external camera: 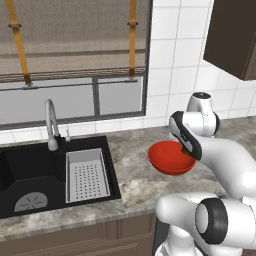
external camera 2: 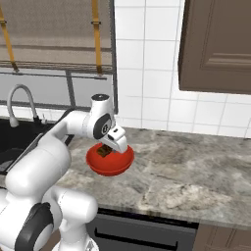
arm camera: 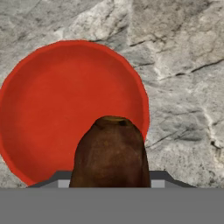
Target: Pick the garlics from the cabinet and place them in one bowl. Pick the sweet potato from the sink and place it in the other bowl.
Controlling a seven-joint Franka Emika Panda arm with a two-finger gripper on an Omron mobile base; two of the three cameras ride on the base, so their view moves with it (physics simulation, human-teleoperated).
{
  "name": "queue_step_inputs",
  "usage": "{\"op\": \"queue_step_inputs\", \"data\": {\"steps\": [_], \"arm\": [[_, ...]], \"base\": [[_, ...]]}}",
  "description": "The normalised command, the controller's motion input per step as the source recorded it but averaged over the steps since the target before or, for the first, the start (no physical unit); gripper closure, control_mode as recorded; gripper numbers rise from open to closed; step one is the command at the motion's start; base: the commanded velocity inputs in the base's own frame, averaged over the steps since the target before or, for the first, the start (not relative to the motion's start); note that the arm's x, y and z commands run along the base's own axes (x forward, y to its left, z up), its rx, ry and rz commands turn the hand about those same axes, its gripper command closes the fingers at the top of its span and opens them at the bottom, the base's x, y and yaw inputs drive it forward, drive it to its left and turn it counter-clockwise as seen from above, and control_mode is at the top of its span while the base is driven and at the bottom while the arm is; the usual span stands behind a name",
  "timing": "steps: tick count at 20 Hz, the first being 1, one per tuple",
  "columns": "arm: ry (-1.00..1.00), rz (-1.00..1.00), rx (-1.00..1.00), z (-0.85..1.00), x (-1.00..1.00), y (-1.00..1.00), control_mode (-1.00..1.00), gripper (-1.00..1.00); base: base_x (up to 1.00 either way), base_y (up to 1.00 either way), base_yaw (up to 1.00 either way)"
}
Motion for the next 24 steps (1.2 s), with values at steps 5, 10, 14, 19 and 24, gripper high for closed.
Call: {"op": "queue_step_inputs", "data": {"steps": [5,10,14,19,24], "arm": [[0.0,0.0,0.0,0.0,0.0,0.0,1.0,1.0],[0.0,0.0,0.0,0.0,0.0,0.0,1.0,1.0],[0.0,0.0,0.0,0.0,0.0,0.0,-1.0,1.0],[0.02,0.0,0.0,0.0,0.38,0.0,-1.0,1.0],[0.11,0.0,0.01,-0.11,0.86,0.14,-1.0,1.0]], "base": [[0.05,0.0,-0.09],[0.0,0.0,0.0],[0.0,0.0,0.0],[0.0,0.0,0.0],[0.0,0.0,0.0]]}}
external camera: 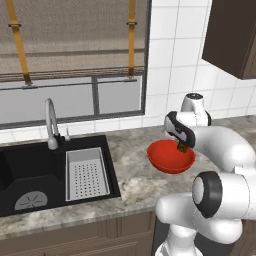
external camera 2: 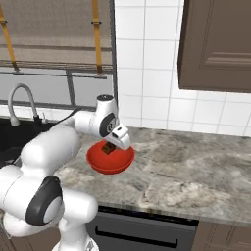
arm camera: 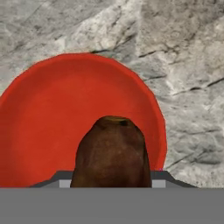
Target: Pick the garlics from the cabinet and place them in one bowl. Pick the sweet potato from the sink and place it in the other bowl.
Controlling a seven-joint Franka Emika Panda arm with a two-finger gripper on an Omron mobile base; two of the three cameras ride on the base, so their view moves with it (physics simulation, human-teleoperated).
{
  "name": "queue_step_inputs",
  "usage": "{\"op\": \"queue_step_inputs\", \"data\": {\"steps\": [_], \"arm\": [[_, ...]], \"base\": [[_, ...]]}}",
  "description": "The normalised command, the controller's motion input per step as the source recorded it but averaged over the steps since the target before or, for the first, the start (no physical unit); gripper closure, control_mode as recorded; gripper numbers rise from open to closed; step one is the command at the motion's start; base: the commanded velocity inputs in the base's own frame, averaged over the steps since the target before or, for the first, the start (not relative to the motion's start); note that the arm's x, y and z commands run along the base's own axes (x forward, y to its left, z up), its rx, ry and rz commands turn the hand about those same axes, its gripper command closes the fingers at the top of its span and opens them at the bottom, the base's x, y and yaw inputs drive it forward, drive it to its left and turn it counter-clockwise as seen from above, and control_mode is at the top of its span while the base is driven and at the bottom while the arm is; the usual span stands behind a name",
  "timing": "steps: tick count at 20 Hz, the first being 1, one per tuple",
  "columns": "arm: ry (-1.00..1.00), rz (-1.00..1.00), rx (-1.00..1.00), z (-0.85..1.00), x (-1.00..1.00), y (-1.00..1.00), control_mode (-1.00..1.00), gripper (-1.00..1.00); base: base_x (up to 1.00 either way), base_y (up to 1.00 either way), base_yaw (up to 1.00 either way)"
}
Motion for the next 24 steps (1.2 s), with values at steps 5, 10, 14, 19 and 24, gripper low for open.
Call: {"op": "queue_step_inputs", "data": {"steps": [5,10,14,19,24], "arm": [[0.09,0.25,0.14,-0.31,0.66,0.0,-1.0,1.0],[0.13,0.24,0.07,-0.24,0.2,0.1,-1.0,1.0],[0.1,0.05,-0.05,-0.04,0.0,0.41,-1.0,1.0],[0.13,0.0,-0.09,-0.01,-0.07,0.46,-1.0,1.0],[0.01,0.0,-0.01,-0.42,-0.05,0.02,-1.0,1.0]], "base": [[0.0,0.0,0.0],[0.0,0.0,0.0],[0.0,0.0,0.0],[0.0,0.0,0.0],[0.0,0.0,0.0]]}}
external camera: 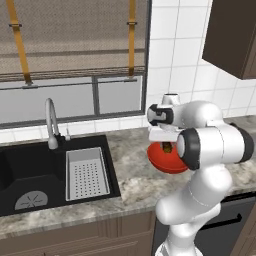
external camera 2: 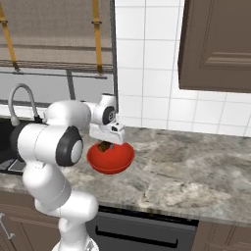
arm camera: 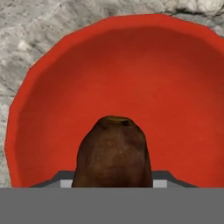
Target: Pick the garlics from the cabinet and place them in one bowl. Pick the sweet potato from the sink and place it in the other bowl.
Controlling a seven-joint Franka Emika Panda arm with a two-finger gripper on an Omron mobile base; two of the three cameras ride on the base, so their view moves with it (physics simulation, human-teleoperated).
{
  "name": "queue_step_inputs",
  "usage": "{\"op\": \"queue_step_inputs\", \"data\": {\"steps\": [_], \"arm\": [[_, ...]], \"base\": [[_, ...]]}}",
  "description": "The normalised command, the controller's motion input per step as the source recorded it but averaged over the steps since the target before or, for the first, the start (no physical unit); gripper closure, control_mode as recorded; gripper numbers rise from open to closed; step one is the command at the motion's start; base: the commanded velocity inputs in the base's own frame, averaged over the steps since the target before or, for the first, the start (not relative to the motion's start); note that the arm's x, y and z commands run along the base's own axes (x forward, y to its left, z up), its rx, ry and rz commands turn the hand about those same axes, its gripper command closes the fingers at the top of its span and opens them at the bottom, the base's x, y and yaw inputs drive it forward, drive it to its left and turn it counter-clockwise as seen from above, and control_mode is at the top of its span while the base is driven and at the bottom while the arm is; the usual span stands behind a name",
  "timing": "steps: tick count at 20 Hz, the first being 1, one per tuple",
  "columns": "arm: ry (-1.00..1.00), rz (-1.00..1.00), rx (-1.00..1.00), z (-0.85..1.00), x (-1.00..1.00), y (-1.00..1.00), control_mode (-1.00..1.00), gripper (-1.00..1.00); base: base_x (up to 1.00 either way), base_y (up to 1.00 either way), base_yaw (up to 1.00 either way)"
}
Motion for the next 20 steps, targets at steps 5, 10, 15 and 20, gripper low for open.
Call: {"op": "queue_step_inputs", "data": {"steps": [5,10,15,20], "arm": [[0.0,0.0,0.0,-0.59,0.0,0.0,-1.0,1.0],[0.0,0.0,0.0,-0.32,0.0,0.0,-1.0,1.0],[0.0,0.0,0.0,-0.18,-0.07,0.0,-1.0,1.0],[0.0,0.0,0.0,0.0,0.0,0.0,-1.0,1.0]], "base": [[0.0,0.0,0.0],[0.0,0.0,0.0],[0.0,0.0,0.0],[0.0,0.0,0.0]]}}
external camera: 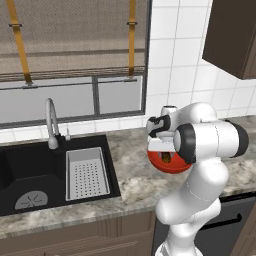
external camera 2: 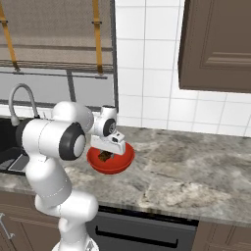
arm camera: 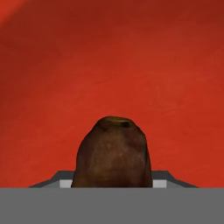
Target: Pick the garlics from the cabinet and place them in one bowl. Pick the sweet potato from the sink and place it in the other bowl.
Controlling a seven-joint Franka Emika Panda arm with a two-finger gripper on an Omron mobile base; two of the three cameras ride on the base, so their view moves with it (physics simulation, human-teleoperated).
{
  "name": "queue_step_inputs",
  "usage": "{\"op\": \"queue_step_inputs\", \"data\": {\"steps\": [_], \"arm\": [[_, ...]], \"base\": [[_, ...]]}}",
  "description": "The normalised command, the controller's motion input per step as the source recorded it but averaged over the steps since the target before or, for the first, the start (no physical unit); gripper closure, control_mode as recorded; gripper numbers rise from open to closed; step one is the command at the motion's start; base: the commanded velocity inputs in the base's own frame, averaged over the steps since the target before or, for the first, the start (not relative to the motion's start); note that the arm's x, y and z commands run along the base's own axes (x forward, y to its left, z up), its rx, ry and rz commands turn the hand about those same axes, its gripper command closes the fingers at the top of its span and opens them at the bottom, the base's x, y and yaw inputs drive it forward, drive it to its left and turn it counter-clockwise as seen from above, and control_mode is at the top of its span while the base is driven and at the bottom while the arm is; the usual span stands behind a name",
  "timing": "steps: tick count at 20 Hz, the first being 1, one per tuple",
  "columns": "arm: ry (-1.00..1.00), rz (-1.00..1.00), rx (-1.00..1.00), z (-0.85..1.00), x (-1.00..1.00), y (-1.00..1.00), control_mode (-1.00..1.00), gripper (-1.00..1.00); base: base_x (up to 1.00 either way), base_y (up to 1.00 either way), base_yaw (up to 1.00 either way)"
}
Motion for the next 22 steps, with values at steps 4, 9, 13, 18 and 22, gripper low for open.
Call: {"op": "queue_step_inputs", "data": {"steps": [4,9,13,18,22], "arm": [[0.0,0.0,0.0,0.0,0.0,0.0,-1.0,1.0],[0.0,0.0,0.0,0.0,0.0,0.0,-1.0,1.0],[0.0,0.0,0.0,0.0,0.0,0.0,-1.0,-1.0],[0.0,0.0,0.0,0.0,0.0,0.0,-1.0,-1.0],[0.0,0.0,-0.01,0.0,0.0,-0.09,-1.0,-1.0]], "base": [[0.0,0.0,0.0],[0.0,0.0,0.0],[0.0,0.0,0.0],[0.0,0.0,0.0],[0.0,0.0,0.0]]}}
